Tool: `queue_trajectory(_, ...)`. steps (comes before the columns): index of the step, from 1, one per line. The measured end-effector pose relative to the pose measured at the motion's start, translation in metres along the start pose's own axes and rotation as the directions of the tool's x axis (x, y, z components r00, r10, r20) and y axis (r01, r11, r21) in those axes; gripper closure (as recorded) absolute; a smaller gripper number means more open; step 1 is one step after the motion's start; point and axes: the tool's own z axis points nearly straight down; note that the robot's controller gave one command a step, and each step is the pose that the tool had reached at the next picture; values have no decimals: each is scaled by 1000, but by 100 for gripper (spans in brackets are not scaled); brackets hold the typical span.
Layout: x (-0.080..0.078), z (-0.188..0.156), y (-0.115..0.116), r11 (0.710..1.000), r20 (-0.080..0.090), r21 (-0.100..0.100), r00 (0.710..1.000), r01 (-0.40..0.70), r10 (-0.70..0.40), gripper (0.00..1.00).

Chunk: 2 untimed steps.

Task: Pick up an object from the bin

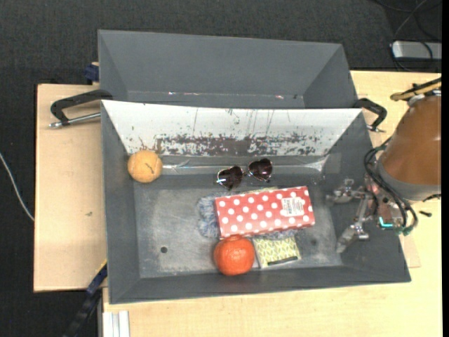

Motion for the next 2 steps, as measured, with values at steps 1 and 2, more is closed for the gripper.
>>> queue_trajectory(1, -2, -4, 1, 1000, 7, 2, 1000, 2, -2, 0)
queue_trajectory(2, -31, 65, 53, 998, 9, 2, 998, 65, -65, 100)
